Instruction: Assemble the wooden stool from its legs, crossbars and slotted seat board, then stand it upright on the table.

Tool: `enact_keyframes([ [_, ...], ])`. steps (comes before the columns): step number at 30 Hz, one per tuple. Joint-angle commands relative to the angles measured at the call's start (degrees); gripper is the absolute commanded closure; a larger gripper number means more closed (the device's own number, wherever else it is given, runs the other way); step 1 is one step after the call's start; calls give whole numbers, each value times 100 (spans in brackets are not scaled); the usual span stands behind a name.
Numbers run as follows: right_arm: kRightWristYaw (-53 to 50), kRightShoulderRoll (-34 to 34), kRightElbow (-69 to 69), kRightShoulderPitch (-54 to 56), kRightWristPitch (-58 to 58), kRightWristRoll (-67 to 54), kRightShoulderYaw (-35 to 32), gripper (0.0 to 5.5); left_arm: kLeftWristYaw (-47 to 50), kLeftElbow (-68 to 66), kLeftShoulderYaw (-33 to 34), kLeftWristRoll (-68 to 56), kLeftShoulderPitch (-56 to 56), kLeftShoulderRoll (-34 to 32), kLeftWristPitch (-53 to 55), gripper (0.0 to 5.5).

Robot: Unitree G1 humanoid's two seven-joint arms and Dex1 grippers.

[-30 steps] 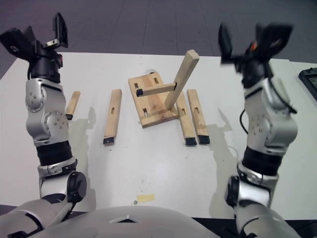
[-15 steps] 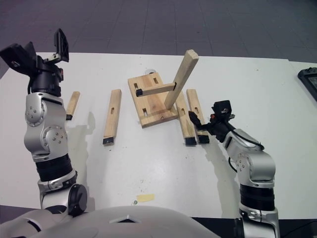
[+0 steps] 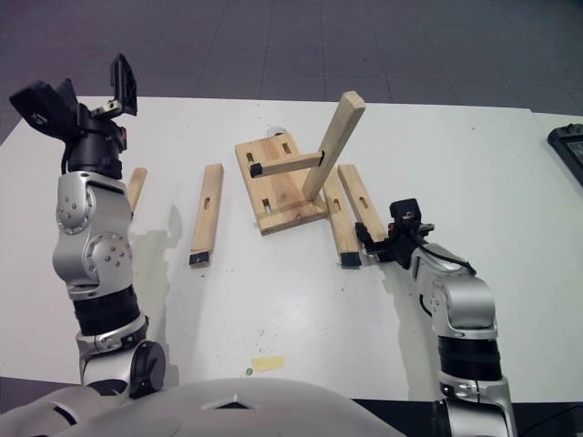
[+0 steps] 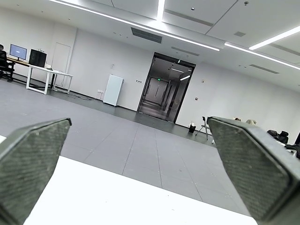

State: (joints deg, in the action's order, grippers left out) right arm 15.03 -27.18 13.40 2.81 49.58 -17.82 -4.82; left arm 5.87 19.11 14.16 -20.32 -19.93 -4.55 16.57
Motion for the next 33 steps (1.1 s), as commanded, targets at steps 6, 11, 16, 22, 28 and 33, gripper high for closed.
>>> enact_keyframes([
  [6,367,-296,-418,725,817,158,426,120,243,139,13,30,-112,22,249,10],
  [11,670,-397,-603,1040,1545,-14,408,206,353,166,9,-11,-178,59,387,10],
  [16,824,-557,-804,1280,2063,-5,591,297,406,182,0,2,-243,62,508,10],
  [22,836,-420,-987,1492,2140,-88,297,345,367,67,6,2,-315,50,595,10],
  [28,593,-47,-1045,1552,1587,-129,-402,345,331,-88,0,2,-353,16,801,10],
  [33,236,-120,-966,2081,-562,-4,-1507,345,263,-86,589,-463,-290,-213,1094,10],
])
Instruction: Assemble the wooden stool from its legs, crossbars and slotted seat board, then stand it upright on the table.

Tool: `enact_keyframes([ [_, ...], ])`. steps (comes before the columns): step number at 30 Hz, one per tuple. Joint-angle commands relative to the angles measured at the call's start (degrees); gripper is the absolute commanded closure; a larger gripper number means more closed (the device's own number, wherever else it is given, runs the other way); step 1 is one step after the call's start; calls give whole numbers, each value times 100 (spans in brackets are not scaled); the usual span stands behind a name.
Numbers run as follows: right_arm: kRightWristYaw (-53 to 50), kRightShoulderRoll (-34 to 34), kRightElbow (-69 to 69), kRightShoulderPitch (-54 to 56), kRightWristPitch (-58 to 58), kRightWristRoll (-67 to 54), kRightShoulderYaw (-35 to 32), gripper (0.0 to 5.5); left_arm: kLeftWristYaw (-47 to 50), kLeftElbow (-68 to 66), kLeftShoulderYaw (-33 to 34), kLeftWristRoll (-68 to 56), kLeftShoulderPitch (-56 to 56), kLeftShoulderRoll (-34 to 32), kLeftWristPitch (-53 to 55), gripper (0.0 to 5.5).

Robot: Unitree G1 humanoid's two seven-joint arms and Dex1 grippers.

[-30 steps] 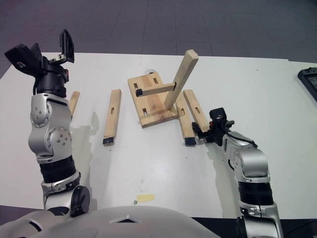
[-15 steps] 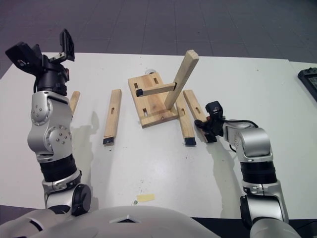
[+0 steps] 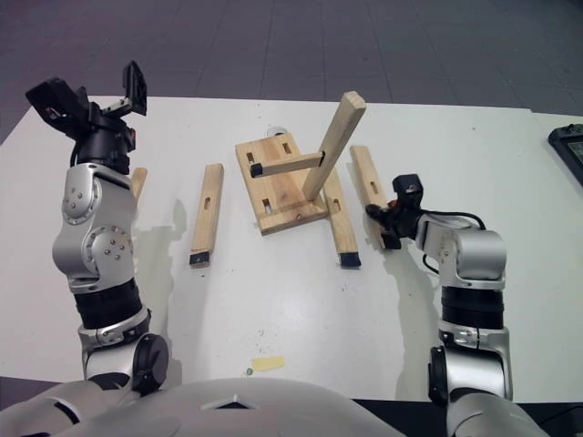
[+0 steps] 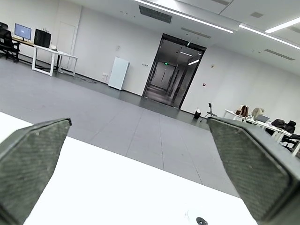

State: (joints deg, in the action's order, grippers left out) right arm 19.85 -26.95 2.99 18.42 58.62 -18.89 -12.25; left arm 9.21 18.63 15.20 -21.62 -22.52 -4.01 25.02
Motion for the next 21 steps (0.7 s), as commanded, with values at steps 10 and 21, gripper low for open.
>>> enact_keyframes([
  [10,478,323,1810,1714,-3530,-766,-293,345,-583,804,685,-4784,-1451,-675,1710,10],
  [21,645,922,2257,852,-3950,-415,1226,345,27,694,-492,-5806,-2100,-480,1931,10],
])
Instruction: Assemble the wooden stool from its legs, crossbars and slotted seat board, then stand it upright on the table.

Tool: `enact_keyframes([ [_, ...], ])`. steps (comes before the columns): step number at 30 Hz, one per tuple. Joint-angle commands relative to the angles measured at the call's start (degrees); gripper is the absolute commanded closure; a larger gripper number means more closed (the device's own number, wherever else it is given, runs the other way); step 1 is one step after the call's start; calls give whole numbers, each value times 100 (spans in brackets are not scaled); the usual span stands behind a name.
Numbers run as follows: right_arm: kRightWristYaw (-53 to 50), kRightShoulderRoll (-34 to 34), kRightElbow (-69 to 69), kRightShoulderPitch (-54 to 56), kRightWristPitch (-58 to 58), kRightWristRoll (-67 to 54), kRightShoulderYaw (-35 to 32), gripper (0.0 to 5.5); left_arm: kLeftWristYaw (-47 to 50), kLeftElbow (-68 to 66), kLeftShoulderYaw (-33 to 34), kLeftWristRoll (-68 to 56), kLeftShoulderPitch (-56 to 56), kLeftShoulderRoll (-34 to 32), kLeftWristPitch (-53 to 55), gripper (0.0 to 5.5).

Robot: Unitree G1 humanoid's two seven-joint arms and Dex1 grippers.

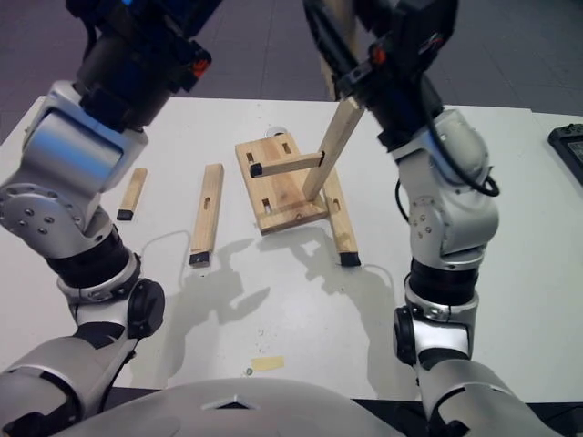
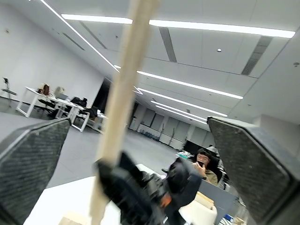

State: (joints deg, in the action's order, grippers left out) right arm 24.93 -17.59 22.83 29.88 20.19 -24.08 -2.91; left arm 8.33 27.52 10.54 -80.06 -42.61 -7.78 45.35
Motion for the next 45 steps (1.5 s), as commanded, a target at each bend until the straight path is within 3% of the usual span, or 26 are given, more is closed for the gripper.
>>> enact_keyframes([
  [1,154,-35,359,-392,-94,102,341,345,117,-270,-31,102,-108,-131,-128,10],
  [9,266,-119,580,-784,-103,282,668,345,144,-637,-2,141,-148,-304,-207,10],
  [31,260,-131,133,-966,-604,1224,1032,345,-28,-771,-158,-141,17,-530,-126,397],
  [42,107,-128,109,-1040,-616,1501,1117,345,-333,-821,-229,131,90,-632,-111,423],
  [43,96,-131,133,-1069,-601,1505,1124,307,-339,-845,-226,173,89,-631,-119,423],
  [45,71,-140,201,-1156,-572,1531,1120,282,-468,-890,-255,485,79,-661,-241,435],
])
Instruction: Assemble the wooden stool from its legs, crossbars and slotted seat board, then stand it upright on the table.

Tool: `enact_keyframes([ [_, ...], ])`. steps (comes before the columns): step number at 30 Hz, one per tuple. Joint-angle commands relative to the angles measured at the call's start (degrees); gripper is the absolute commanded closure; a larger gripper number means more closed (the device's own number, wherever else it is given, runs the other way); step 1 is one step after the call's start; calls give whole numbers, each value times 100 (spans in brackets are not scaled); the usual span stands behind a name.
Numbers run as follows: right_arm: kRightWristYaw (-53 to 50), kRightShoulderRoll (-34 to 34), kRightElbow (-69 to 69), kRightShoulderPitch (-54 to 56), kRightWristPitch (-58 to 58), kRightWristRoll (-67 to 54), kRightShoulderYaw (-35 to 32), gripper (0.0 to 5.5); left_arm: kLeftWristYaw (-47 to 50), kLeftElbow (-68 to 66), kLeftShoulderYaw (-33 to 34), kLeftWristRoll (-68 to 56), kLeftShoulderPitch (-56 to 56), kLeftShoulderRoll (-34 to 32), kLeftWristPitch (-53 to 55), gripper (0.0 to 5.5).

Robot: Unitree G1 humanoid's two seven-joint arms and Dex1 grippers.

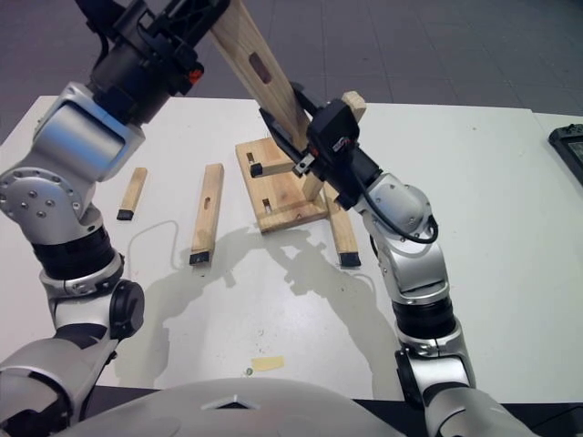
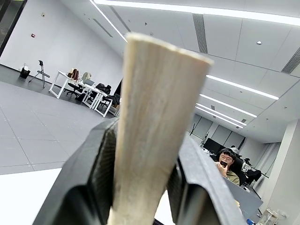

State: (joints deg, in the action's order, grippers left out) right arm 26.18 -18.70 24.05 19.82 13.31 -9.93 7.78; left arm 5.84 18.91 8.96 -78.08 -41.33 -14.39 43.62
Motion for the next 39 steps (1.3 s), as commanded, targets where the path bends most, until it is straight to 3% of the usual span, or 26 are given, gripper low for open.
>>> enact_keyframes([
  [1,-67,-29,108,-188,128,134,42,260,-300,-37,-119,445,-47,-10,-125,440],
  [9,-10,-106,341,-189,77,-191,-463,143,-903,-161,-448,2349,54,148,-1112,446],
  [17,164,-115,209,-34,-49,-330,-481,11,-976,-230,102,2647,49,384,-1641,447],
  [20,141,-56,322,23,68,-617,-672,10,-936,-229,251,2816,92,361,-1735,447],
  [22,-99,69,487,263,324,-1303,-1239,10,-870,-183,336,3156,178,249,-1883,447],
  [25,-861,-220,64,751,569,-1926,-2674,10,-742,-128,671,3685,412,-14,-2171,447],
  [27,-1559,-537,-508,970,831,-1860,-3501,10,-561,-142,1136,3712,553,-118,-2302,447],
  [28,-1793,-730,-809,931,1009,-1579,-3586,10,-490,-128,1327,3679,638,-152,-2312,447],
  [29,-1849,-905,-993,802,1135,-1281,-3449,10,-447,-88,1425,3672,738,-185,-2286,447],
  [34,-1103,-1322,-1631,-558,765,412,-1194,10,-471,421,1048,3922,1633,-172,-1978,447],
  [39,-914,-1125,-2302,-1016,252,1028,-420,10,-378,777,644,4174,2310,42,-1883,447],
])
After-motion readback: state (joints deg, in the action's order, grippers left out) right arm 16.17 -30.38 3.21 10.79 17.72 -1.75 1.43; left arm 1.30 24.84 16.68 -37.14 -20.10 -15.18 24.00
